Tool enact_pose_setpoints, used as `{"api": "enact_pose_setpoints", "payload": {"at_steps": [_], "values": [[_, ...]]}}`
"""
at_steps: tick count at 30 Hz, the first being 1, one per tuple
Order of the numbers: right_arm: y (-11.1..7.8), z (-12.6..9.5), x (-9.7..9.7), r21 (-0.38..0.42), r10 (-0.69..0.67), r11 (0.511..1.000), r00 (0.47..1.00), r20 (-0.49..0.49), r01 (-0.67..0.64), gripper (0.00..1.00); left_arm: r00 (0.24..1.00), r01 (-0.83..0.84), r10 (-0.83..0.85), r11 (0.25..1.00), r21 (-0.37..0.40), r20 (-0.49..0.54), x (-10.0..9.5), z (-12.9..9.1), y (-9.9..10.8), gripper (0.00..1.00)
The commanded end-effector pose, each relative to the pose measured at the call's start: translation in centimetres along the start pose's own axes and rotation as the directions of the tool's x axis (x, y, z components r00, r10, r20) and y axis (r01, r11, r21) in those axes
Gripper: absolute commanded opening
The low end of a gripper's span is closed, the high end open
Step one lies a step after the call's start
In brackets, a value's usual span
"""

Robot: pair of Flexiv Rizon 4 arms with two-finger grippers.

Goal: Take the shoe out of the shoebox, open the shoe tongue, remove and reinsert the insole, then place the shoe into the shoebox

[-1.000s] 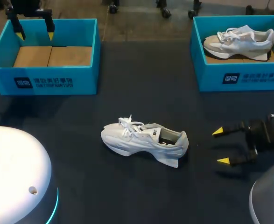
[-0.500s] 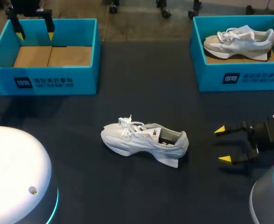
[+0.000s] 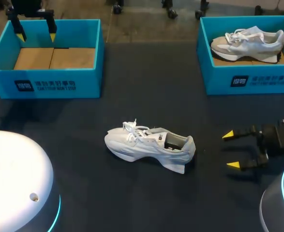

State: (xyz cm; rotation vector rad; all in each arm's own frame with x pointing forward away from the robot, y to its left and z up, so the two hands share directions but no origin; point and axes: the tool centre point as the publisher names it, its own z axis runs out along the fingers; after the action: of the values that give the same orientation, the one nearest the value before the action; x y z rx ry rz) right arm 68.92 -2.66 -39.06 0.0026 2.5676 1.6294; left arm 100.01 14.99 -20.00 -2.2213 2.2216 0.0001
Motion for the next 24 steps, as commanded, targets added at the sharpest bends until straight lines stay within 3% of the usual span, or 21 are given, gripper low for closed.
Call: {"api": "enact_pose_setpoints", "payload": {"at_steps": [1,14,24], "values": [[0.1,0.0,0.0,0.004,0.000,1.000,1.000,0.002,0.000,1.00,1.000,0.000,0.000,1.000,0.000,0.000,0.0,0.0,0.0,1.00],[1.5,2.4,-0.4,0.025,0.058,0.998,0.990,0.129,-0.061,1.00,1.000,0.000,0.000,1.000,0.000,0.000,0.0,0.0,0.0,1.00],[2.5,3.7,0.4,0.049,0.131,0.987,0.945,0.301,-0.153,1.00,1.000,0.000,0.000,1.000,0.000,0.000,0.0,0.0,0.0,1.00]]}}
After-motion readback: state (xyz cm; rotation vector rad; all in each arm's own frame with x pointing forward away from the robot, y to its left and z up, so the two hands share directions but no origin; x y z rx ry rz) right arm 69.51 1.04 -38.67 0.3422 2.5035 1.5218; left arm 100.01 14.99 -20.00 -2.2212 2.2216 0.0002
